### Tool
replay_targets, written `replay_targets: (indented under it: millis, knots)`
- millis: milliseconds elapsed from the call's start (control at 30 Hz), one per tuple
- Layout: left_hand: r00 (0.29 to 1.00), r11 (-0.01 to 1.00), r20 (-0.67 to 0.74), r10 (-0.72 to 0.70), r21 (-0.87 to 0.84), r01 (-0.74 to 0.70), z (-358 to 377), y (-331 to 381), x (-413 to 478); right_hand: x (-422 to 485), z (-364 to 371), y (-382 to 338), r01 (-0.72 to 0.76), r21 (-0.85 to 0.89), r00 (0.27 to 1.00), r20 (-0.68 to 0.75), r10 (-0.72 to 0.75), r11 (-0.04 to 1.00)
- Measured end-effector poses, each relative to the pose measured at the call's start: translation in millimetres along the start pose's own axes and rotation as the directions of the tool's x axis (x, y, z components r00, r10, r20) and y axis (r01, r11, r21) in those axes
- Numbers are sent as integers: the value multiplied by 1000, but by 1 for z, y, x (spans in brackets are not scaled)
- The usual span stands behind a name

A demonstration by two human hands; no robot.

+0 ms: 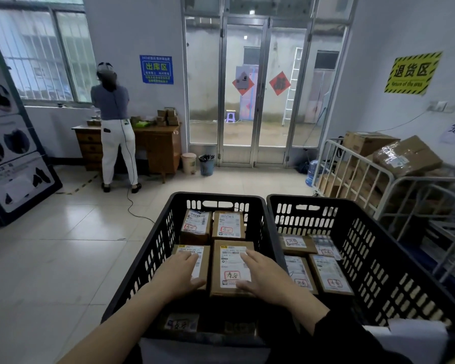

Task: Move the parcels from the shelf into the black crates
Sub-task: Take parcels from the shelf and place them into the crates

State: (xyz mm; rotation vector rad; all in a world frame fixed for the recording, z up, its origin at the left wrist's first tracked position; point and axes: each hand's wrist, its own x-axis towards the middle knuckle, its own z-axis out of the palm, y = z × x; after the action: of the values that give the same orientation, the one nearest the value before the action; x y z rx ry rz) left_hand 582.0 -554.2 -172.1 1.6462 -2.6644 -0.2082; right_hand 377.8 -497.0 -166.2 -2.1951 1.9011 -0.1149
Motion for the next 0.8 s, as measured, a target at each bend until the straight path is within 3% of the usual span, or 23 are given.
replay_targets:
  millis: [300,533,800]
  knots:
    - [996,998,-82,25,-52,-29,-12,43,-47,-70,-18,3,2,38,998,-61,0,999]
    - [999,997,-29,42,-59,-44,-6,77,-71,-112,-4,24,-63,82,995,-74,69,995]
    - [983,978,9,182,-101,-180,7,132,-85,-177,6,43,-185,141,976,-90,198,973]
